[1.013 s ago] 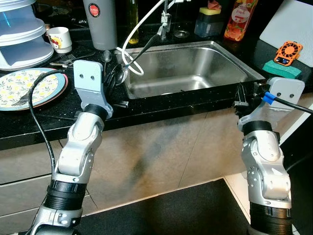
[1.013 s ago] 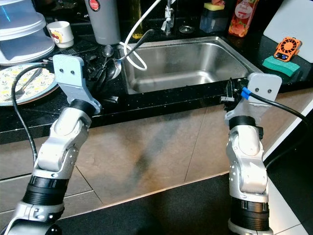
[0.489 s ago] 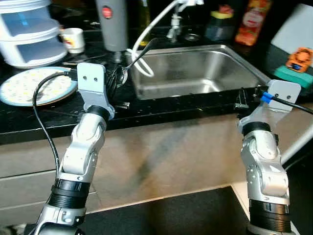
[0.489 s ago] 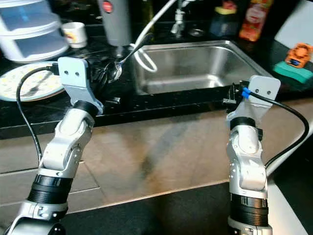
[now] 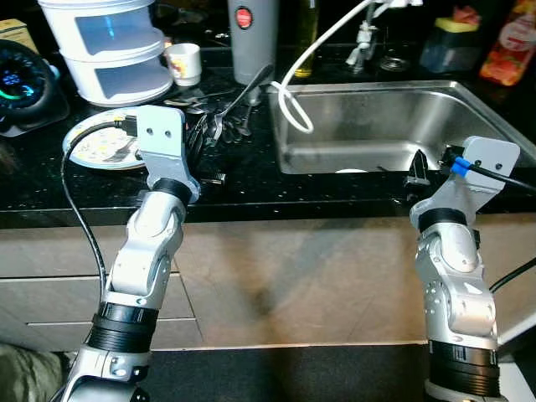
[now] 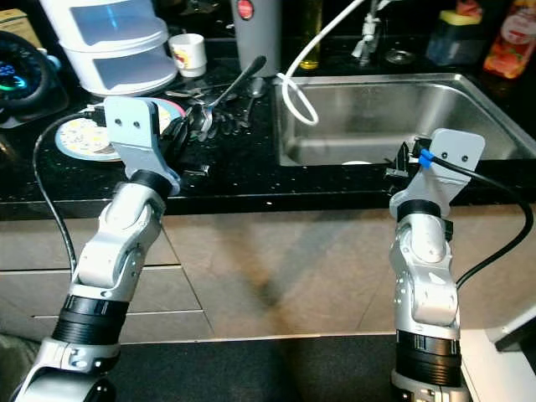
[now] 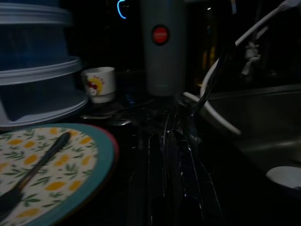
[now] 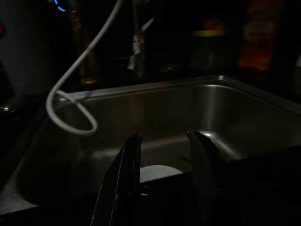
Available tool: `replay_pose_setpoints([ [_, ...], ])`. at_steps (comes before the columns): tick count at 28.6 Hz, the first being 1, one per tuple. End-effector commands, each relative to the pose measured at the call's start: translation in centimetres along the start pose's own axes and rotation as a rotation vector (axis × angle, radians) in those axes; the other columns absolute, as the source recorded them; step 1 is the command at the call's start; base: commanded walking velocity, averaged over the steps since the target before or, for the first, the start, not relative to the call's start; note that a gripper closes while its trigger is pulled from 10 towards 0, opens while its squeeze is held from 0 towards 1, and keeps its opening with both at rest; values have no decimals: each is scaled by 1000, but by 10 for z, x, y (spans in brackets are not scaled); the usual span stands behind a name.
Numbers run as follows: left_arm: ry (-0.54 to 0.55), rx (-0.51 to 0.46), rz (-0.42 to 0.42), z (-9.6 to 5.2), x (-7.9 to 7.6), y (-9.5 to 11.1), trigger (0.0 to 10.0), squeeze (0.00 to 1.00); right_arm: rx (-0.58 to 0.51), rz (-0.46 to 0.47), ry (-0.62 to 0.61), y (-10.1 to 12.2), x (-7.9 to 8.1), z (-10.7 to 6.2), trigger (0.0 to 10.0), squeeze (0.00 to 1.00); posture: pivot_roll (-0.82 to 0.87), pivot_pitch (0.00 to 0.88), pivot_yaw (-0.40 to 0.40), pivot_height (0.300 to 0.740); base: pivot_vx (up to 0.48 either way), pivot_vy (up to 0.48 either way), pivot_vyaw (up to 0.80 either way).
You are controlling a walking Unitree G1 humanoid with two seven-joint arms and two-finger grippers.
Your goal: Kitchen organization
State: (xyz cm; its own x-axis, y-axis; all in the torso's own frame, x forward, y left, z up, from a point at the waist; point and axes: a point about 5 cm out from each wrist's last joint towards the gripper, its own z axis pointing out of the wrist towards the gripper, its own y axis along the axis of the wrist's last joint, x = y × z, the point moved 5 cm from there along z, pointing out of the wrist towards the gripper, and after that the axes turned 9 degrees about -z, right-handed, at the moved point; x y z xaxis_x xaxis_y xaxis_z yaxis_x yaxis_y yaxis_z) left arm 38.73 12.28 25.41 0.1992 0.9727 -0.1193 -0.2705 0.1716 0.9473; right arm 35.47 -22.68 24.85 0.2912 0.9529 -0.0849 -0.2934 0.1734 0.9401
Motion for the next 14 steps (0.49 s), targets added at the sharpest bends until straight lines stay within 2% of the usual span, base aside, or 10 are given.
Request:
replay_pose_setpoints([
  [1, 4, -3, 3, 0, 1, 0, 10000, 0, 24, -2, 0, -6, 0, 0, 10000, 0, 3, 33, 26, 740, 0, 0, 800],
  [12, 5, 2, 5, 0, 2, -1, 10000, 0, 31, 0, -15, -7, -2, -2, 10000, 0, 2, 41, 28, 740, 0, 0, 800],
  [14, 3, 5, 7, 0, 1, -2, 10000, 0, 37, 6, -27, -8, -4, -2, 10000, 0, 2, 42, 30, 740, 0, 0, 341],
])
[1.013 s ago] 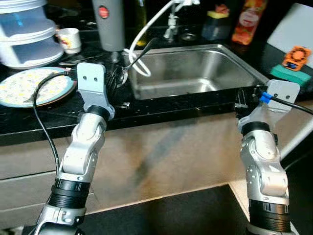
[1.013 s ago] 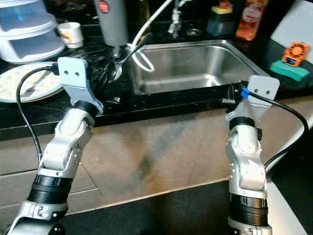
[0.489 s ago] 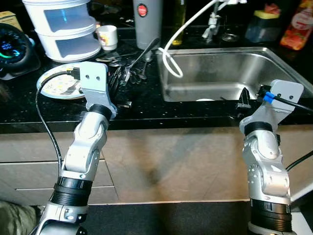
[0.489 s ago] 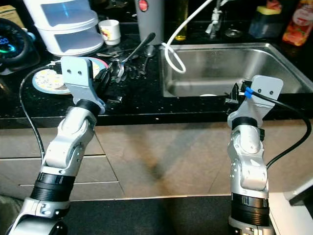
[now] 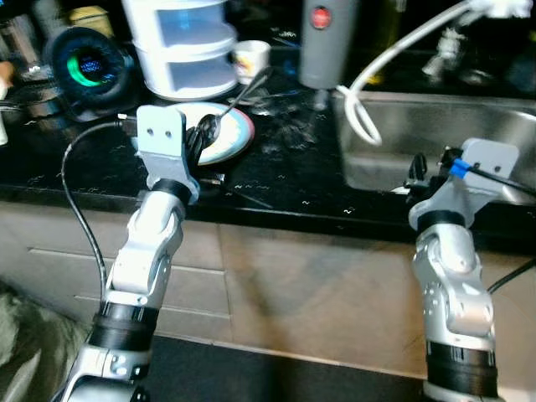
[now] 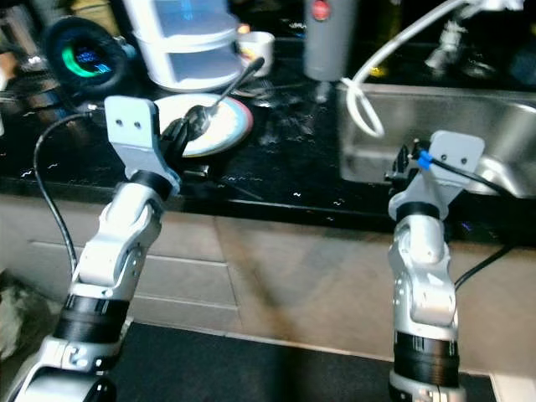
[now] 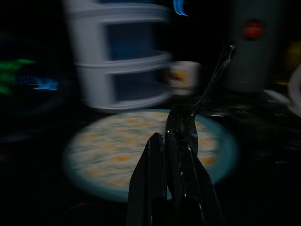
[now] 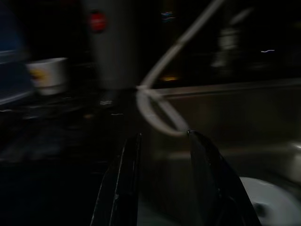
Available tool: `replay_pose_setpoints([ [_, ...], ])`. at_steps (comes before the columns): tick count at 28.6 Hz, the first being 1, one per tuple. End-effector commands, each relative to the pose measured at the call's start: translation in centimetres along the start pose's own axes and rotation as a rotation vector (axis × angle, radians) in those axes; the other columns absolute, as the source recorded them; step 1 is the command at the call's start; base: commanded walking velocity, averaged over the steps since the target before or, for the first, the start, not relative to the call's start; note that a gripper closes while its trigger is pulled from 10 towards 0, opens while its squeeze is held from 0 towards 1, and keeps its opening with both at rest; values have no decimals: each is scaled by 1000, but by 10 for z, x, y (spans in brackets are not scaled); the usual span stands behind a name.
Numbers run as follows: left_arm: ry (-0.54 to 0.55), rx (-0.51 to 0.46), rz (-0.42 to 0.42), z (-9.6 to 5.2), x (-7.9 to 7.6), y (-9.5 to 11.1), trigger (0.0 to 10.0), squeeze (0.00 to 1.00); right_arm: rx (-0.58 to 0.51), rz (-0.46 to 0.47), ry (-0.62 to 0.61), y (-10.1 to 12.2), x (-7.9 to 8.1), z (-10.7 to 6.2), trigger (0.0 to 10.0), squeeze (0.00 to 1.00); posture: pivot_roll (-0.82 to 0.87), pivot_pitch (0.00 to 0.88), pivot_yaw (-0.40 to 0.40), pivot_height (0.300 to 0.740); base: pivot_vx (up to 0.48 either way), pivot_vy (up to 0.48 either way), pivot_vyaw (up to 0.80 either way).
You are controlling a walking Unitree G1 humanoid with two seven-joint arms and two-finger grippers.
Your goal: Kitchen organization
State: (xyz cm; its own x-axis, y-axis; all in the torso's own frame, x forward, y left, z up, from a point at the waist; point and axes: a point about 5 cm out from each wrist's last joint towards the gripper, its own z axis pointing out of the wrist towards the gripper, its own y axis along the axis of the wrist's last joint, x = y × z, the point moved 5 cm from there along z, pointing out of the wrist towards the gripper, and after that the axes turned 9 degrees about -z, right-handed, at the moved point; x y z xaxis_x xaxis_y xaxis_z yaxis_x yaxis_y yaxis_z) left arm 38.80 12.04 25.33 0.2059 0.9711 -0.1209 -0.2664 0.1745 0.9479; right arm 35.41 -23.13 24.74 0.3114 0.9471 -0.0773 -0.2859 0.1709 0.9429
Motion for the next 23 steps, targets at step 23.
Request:
replay_pose_setpoints([
  [23, 7, 37, 23, 1, 2, -7, 10000, 0, 50, 51, -27, -10, -4, -3, 10000, 0, -3, 50, 31, 740, 0, 0, -377],
])
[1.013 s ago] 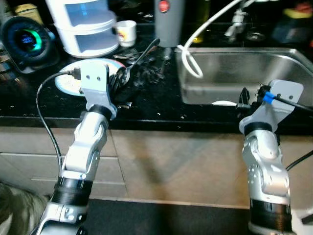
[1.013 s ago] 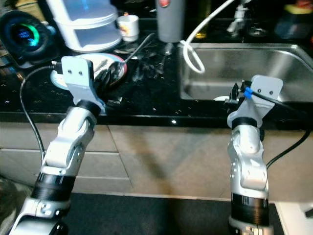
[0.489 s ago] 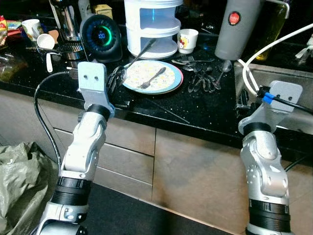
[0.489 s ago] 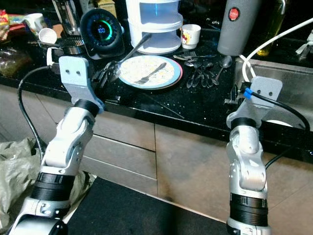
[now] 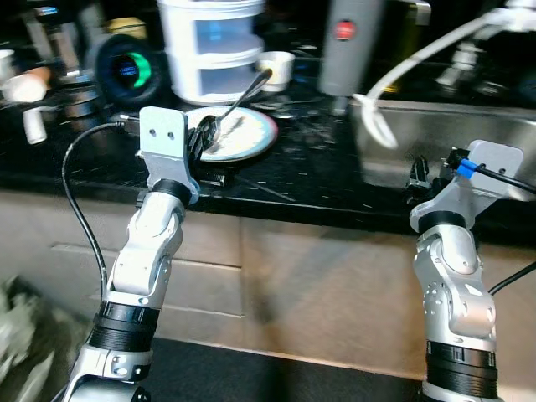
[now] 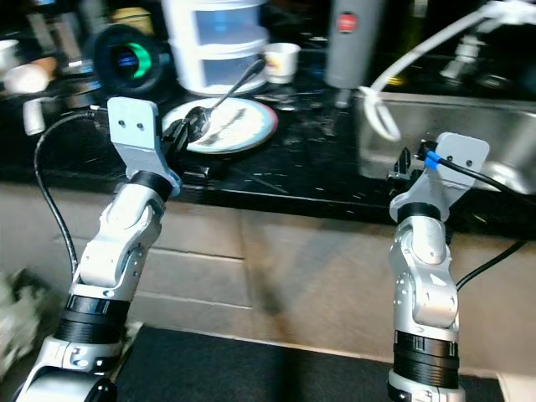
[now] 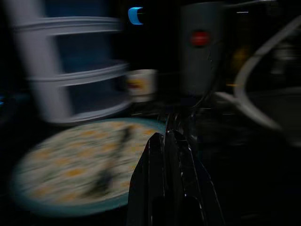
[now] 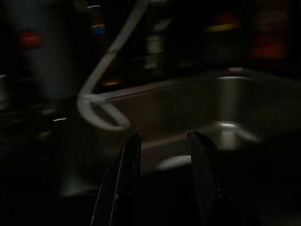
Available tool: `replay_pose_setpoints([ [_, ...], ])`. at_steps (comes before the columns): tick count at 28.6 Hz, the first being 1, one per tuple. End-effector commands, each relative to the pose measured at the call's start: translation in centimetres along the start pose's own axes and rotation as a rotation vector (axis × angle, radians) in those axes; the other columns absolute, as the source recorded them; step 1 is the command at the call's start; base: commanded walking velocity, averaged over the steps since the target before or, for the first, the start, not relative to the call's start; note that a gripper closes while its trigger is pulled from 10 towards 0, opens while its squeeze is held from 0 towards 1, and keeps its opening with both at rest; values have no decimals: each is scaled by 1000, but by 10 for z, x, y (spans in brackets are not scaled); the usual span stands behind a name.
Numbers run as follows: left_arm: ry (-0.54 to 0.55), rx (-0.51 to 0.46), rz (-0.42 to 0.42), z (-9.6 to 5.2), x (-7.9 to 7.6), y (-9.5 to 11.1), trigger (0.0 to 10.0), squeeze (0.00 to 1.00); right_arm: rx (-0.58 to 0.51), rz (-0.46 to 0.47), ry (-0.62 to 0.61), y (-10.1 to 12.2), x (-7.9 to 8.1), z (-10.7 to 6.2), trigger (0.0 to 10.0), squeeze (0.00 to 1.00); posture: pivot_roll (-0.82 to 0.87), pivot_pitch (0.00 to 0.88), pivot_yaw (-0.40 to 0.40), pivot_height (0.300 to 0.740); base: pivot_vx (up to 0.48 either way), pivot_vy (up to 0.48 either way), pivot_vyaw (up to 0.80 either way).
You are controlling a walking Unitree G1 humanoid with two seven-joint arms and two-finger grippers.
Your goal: Kitchen organization
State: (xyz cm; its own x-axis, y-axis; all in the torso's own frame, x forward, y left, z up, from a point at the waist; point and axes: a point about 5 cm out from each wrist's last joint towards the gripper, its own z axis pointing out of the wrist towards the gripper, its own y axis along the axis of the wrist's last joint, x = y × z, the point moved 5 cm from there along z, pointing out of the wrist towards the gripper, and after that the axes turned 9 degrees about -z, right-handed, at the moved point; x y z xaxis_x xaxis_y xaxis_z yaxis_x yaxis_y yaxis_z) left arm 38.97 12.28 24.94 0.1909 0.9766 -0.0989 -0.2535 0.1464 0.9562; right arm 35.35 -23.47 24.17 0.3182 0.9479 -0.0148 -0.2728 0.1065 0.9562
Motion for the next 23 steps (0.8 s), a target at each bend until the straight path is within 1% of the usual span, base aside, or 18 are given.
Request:
replay_pose_setpoints([
  [1, -2, 21, 0, 1, -1, -4, 10000, 0, 14, -14, 1, -3, -1, -2, 10000, 0, -3, 50, 31, 740, 0, 0, 0],
  [6, 8, 39, 11, 2, 0, -6, 10000, 0, 9, -31, 16, -2, 3, -2, 10000, 0, -4, 50, 31, 740, 0, 0, 0],
  [8, 24, 51, 5, 3, 2, -9, 10000, 0, 6, -26, 31, -1, 5, -3, 10000, 0, -4, 50, 30, 740, 0, 0, 0],
  [10, 46, 61, -12, 4, 6, -10, 10000, 0, 3, -20, 41, -1, 7, -3, 10000, 0, -5, 50, 30, 740, 0, -262, 0],
  [13, 74, 68, -16, 5, 11, -11, 10000, 0, -5, -14, 50, 1, 9, -3, 10000, 0, -5, 50, 29, 740, 290, -366, 0],
  [23, 86, 81, -23, 6, 14, -13, 10000, 0, -11, -7, 59, 2, 10, -4, 10000, 0, -6, 51, 30, 740, 341, -333, 0],
])
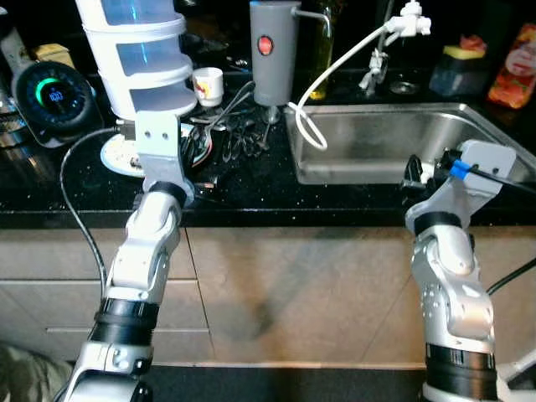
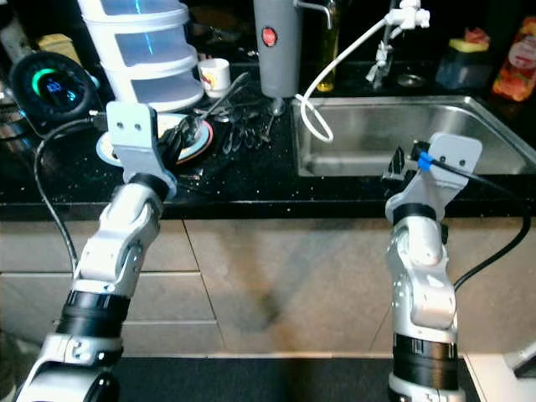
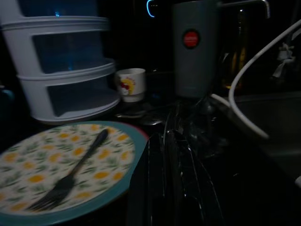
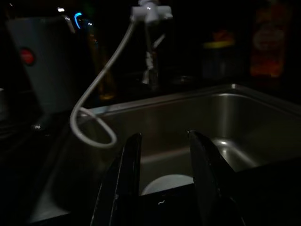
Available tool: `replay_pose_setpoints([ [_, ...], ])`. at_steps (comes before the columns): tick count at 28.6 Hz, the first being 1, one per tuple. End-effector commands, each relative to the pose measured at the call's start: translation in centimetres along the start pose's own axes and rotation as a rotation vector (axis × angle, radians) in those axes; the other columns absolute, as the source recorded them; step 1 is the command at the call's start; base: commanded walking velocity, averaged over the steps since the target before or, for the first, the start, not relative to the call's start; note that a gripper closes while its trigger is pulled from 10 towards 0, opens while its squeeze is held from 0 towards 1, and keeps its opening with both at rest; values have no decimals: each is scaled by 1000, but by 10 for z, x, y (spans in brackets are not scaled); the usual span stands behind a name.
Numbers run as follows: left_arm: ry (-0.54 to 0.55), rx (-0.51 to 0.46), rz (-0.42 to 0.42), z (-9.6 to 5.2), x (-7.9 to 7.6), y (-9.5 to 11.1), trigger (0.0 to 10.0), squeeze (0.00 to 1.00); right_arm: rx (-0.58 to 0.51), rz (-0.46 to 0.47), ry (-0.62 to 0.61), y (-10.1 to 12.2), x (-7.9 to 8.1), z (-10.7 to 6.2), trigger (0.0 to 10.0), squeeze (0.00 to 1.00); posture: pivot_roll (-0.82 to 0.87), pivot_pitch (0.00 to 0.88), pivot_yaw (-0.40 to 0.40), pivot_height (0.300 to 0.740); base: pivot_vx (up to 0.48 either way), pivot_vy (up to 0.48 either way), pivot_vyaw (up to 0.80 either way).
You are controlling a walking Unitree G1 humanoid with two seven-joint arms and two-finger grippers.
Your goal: Kitchen organization
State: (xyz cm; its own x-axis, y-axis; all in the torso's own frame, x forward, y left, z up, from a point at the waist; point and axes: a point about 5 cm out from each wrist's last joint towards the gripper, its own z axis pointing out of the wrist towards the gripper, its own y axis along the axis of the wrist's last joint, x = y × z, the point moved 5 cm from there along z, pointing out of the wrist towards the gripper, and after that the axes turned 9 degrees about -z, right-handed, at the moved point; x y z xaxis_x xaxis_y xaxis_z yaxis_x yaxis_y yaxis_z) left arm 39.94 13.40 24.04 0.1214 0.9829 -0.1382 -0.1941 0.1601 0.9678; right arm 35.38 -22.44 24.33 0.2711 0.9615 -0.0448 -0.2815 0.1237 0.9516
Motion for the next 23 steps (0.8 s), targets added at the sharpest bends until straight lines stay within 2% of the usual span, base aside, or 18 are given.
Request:
replay_pose_setpoints([
  [1, 9, 23, -1, 1, 1, -4, 10000, 0, 2, 7, 5, 0, 1, -2, 10000, 0, -6, 51, 30, 740, 356, -319, 0],
  [5, 11, 24, -1, 2, 1, -4, 10000, 0, 1, 8, 7, 0, 1, -1, 10000, 0, -4, 50, 30, 740, 348, -286, 0],
  [23, 3, 18, 14, 2, 0, -3, 10000, 0, -3, 13, 11, 1, 2, 0, 10000, 0, -2, 39, 31, 740, 300, 0, 0],
])
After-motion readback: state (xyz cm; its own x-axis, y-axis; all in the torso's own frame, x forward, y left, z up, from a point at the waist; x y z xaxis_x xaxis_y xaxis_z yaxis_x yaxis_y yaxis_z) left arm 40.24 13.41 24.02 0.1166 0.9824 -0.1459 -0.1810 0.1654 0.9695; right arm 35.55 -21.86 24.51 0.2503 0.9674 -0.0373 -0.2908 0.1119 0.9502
